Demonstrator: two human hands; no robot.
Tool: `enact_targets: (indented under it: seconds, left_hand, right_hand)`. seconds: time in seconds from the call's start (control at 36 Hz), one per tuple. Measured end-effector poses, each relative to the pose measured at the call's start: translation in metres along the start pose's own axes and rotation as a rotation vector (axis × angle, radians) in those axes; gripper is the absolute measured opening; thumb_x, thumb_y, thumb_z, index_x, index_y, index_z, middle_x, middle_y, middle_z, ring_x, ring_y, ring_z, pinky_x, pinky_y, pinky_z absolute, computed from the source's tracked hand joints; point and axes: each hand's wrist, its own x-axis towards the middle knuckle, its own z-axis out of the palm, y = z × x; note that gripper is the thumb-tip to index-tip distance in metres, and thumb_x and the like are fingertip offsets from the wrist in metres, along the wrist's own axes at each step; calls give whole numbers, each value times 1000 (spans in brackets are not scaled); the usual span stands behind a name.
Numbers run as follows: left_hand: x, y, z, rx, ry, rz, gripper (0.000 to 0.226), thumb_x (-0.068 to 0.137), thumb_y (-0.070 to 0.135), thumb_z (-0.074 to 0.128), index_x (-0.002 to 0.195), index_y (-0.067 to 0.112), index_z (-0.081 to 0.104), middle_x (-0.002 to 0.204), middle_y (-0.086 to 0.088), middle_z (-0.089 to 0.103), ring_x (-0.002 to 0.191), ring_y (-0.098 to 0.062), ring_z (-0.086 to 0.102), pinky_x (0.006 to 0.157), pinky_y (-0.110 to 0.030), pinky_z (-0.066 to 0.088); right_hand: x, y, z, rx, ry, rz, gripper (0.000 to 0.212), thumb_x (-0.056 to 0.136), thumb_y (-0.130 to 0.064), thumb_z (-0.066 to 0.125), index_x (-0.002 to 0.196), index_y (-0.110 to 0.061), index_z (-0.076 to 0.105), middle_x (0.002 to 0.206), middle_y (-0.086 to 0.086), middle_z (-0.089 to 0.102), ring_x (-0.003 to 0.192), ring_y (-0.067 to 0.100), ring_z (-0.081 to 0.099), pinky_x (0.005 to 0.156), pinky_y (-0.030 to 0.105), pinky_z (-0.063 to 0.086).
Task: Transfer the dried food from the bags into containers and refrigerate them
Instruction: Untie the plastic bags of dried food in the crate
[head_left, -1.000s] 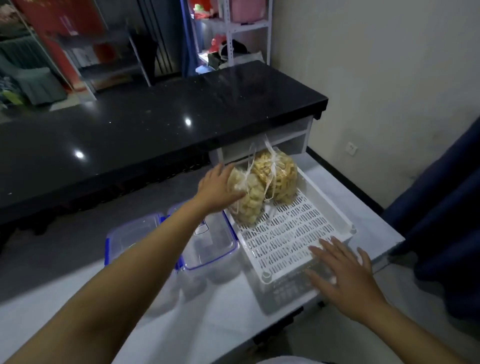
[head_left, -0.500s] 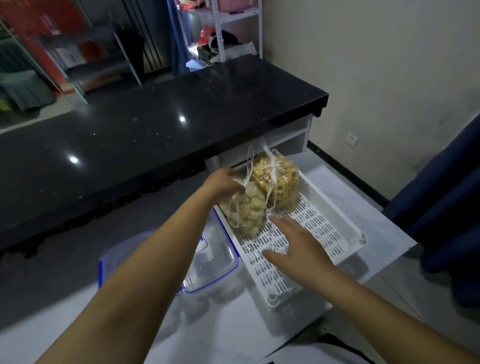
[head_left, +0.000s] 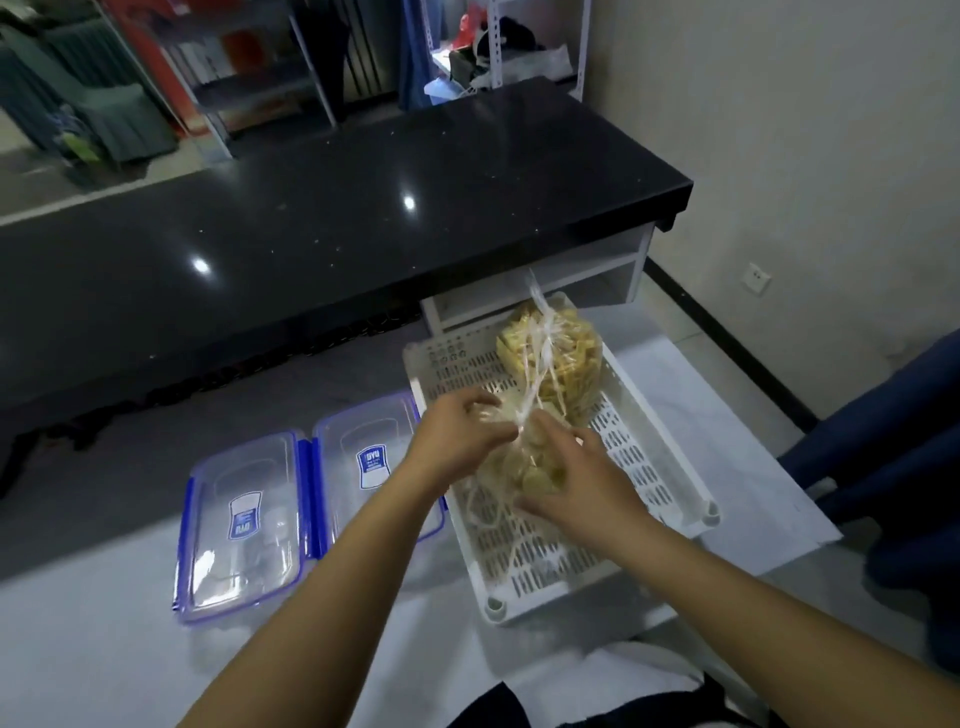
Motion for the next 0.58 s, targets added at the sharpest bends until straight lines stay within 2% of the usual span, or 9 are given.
enact_targets:
  seconds: [0.11,0.17,0.22,0.28,0.33,0.39,0.44,0.53,0.58]
  left_hand:
    - [-28,0,20,-98,37,-27,38,64,36,74,102,34,71,111,10,67,71,-18,71,66,-44,63]
    - [-38,-2,30,-78,59,-35,41,66,40,74,107,36,70,112,4,70,84,-24,72,78,-48,61]
    - [-49,-5,40,-30,82,-37,42,72,41,75,114,38,68,112,0,73,93,-27,71,84,-45,59]
    - [-60,-9,47,30,110,-18,44,77,42,75,120,40,66,118,7,71,100,-18,69,90,-37,56]
    - [-72,-11,54,57,124,16,47,82,44,74,127,39,64,126,14,66,106,-8,64,91,-31,54]
    - [-83,-15,60,63,135,40,49,85,44,72,132,38,61,132,17,62,111,-5,61,94,-30,52]
    - [-92,-18,65,100,154,66,51,87,44,71,136,36,58,136,18,58,119,-4,57,100,-29,48]
    - [-98,-21,67,169,162,101,54,88,45,70,139,34,56,142,16,52,131,-8,49,108,-26,38]
    - [-98,-20,65,210,145,92,56,88,49,70,141,37,54,148,13,45,139,-10,40,111,-22,28]
  right_hand:
    - [-5,16,-8,18,9,-18,96,76,-37,83,150,-50,23,154,-6,24,128,23,49,92,30,45]
    - [-7,25,-13,29,-17,-32,96,77,-28,83,151,-49,25,154,-9,23,129,18,47,89,19,41]
    - [-10,33,-19,6,-55,-53,95,78,-24,82,150,-50,26,152,-13,22,125,12,47,80,6,35]
    - [-13,40,-25,-26,-79,-87,94,78,-20,80,148,-54,27,150,-18,21,126,13,47,72,-1,33]
    - [-16,46,-31,-45,-106,-133,94,78,-17,78,144,-60,28,150,-22,19,130,14,44,82,1,34]
    - [-19,51,-37,-59,-155,-171,93,81,-15,77,143,-63,26,153,-25,15,134,13,39,94,14,39]
    - [-21,56,-43,-65,-215,-197,92,83,-14,76,142,-64,27,152,-30,11,135,7,34,100,14,36]
    - [-19,62,-49,-38,-286,-216,90,83,-15,78,141,-65,31,144,-40,10,131,-3,31,89,-3,29]
    - [-17,63,-52,-19,-319,-225,89,82,-18,79,140,-65,32,142,-41,9,129,-6,31,81,-9,29]
